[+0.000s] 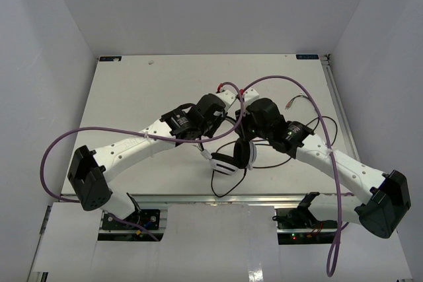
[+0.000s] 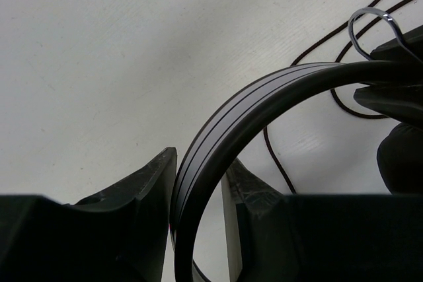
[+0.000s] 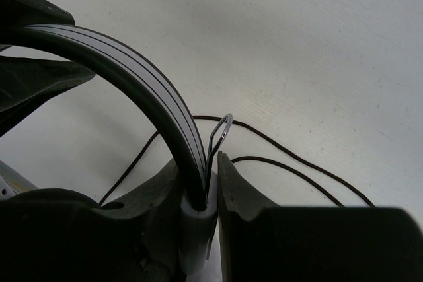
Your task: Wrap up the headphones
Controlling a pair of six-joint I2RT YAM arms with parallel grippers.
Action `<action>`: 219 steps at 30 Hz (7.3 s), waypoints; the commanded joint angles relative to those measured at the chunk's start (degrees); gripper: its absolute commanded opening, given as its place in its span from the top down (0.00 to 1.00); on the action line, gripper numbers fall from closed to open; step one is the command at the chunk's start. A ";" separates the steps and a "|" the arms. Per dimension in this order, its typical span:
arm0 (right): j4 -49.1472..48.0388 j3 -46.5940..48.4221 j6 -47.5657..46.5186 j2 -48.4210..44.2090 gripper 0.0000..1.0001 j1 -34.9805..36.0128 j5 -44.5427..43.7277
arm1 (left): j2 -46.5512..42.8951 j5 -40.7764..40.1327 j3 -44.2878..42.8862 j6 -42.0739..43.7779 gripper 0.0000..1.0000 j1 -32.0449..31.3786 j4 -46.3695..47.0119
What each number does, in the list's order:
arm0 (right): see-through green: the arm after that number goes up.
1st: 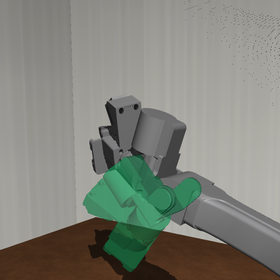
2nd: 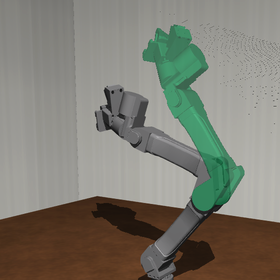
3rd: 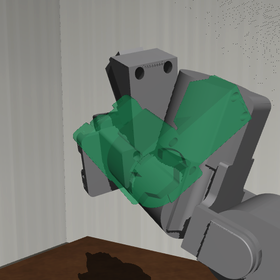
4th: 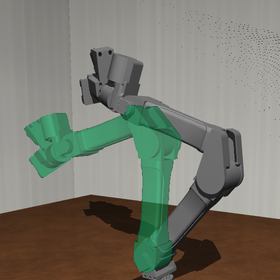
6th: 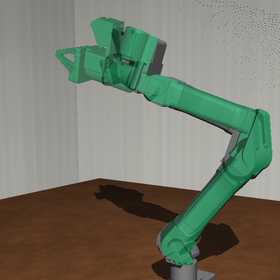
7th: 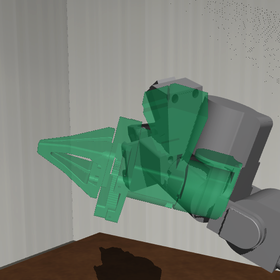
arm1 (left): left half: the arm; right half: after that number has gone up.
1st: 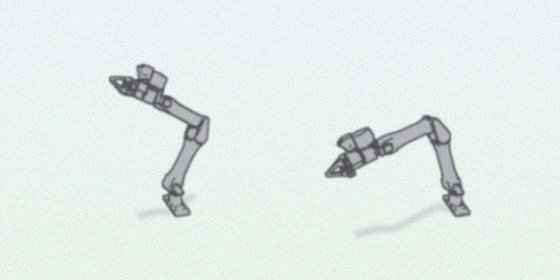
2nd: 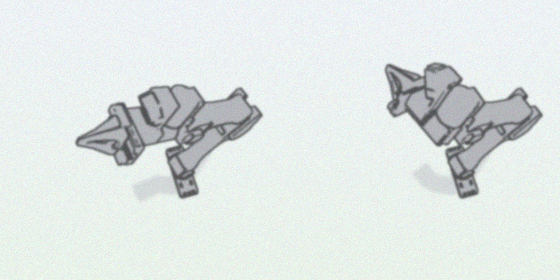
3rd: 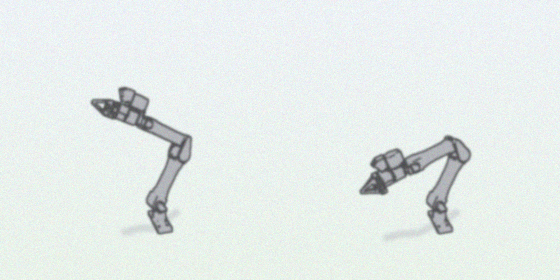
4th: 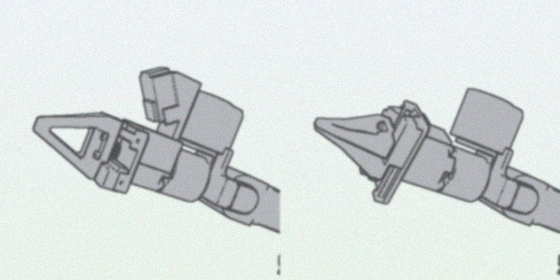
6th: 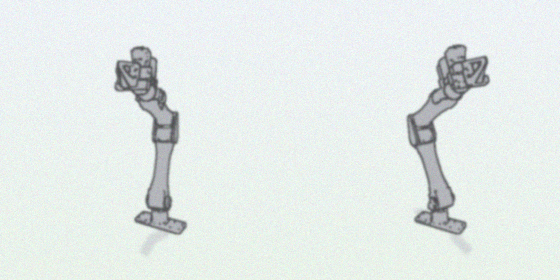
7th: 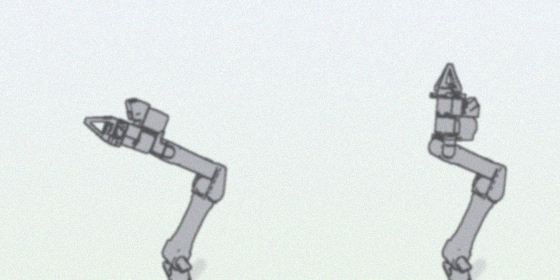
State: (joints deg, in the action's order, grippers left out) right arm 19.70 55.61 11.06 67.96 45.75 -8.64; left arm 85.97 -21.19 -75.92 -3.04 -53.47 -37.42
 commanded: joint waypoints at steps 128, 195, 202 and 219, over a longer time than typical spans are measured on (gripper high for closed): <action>-80.83 -40.99 -10.65 -2.14 0.92 0.57 29.18 | -39.31 11.76 -3.86 -31.38 1.00 9.79 5.79; 2.60 22.93 -17.71 14.76 0.92 -7.31 38.68 | -5.23 -26.55 4.05 -14.12 1.00 4.78 -15.95; 1.81 23.19 -16.40 17.16 0.89 -7.69 46.23 | -5.13 -28.61 3.13 -17.35 1.00 4.78 -17.03; -11.49 10.18 -12.12 12.14 0.92 -8.01 51.22 | -7.26 -28.09 0.21 -22.05 1.00 4.87 -18.21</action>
State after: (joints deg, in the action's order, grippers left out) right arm 13.05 68.75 -1.53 83.62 38.22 43.63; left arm 83.01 -48.75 -73.53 -24.58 -48.86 -58.47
